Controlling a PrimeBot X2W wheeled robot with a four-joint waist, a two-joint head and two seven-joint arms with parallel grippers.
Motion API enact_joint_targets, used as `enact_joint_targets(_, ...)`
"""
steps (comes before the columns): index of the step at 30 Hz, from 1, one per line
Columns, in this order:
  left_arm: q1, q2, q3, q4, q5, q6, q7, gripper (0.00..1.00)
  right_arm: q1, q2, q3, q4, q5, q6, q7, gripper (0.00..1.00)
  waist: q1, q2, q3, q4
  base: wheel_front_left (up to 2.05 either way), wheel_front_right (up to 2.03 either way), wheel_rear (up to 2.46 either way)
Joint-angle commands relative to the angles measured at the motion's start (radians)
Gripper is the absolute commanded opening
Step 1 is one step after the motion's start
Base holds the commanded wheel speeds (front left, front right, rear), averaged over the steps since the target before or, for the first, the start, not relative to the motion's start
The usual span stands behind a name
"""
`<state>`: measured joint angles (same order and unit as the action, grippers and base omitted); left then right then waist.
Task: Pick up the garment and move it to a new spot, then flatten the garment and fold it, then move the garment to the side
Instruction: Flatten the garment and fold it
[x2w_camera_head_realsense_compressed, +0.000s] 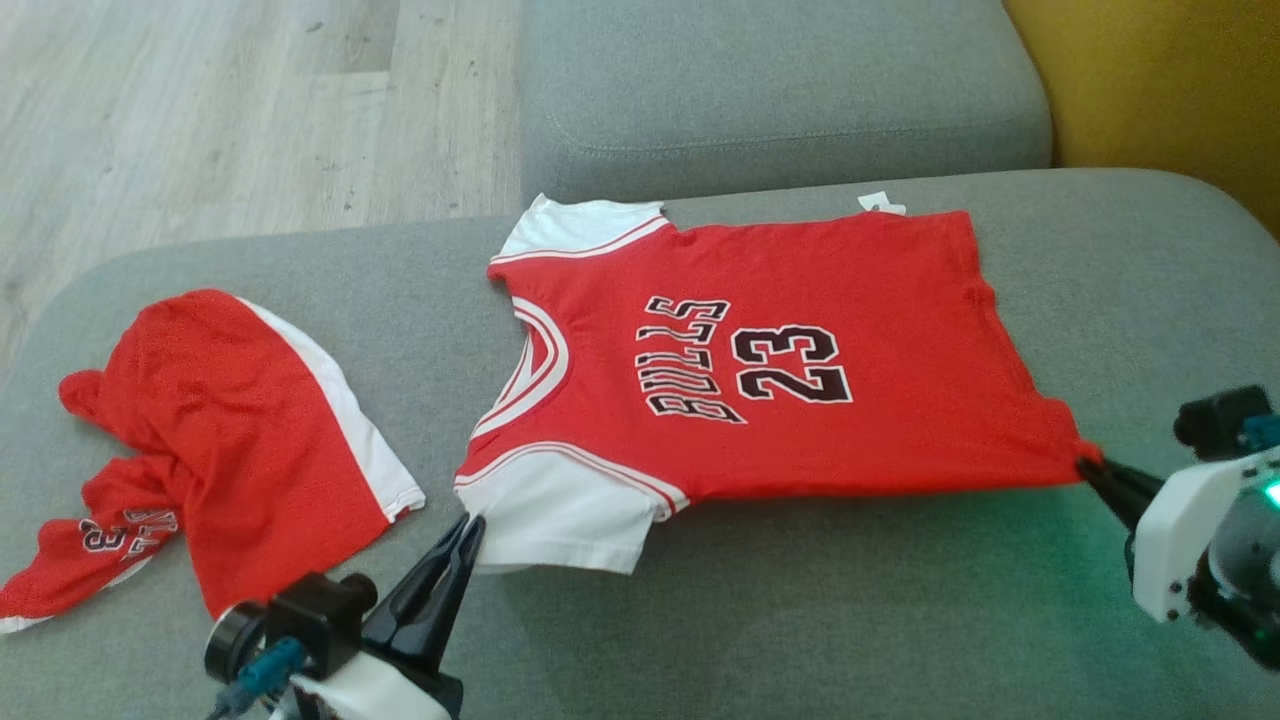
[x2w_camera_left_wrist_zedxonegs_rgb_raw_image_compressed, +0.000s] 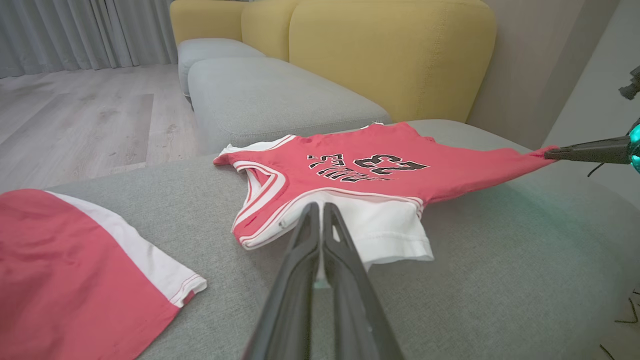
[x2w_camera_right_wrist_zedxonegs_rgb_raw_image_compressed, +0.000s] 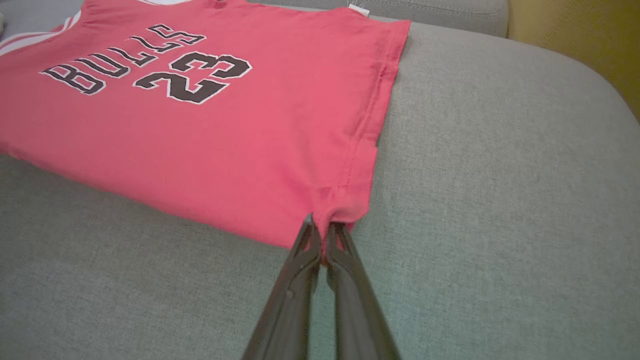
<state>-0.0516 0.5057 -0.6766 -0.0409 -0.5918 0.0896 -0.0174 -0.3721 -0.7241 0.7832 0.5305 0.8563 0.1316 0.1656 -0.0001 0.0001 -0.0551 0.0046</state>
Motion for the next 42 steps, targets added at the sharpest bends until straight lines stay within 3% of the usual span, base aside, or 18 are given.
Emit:
enact_joint_targets(1, -0.057, 0.033, 0.046, -0.037, -0.006, 0.008, 0.000, 0.00, -0.014, -0.045, -0.020, -0.023, 0.001, -0.001, -0.013, 0.00, 0.0001, -0.0001, 0.003, 0.000, 0.00, 0.00, 0.00)
enact_joint_targets(9, -0.151, 0.042, 0.046, -0.003, 0.019, -0.008, 0.032, 0.00, -0.053, -0.011, -0.074, -0.032, -0.059, -0.001, 0.022, 0.00, 0.0001, -0.0001, 0.049, -0.003, 0.00, 0.00, 0.00)
enact_joint_targets(23, -0.465, 0.011, 0.013, 0.244, 0.050, -0.152, 0.098, 0.00, -0.228, 0.087, -0.115, 0.051, -0.167, -0.001, 0.094, 0.00, 0.0001, -0.0001, 0.193, -0.029, 0.00, 0.00, 0.00)
enact_joint_targets(29, -0.578, 0.009, -0.005, 0.348, 0.042, -0.193, 0.126, 0.00, -0.294, 0.121, -0.101, 0.097, -0.186, -0.001, 0.104, 0.00, 0.0001, -0.0001, 0.237, -0.038, 0.00, 0.00, 0.00)
enact_joint_targets(42, -0.777, 0.008, -0.097, 0.487, 0.019, -0.219, 0.152, 0.00, -0.396, 0.161, -0.047, 0.177, -0.194, -0.001, 0.083, 0.00, 0.0001, -0.0001, 0.305, -0.051, 0.00, 0.00, 0.00)
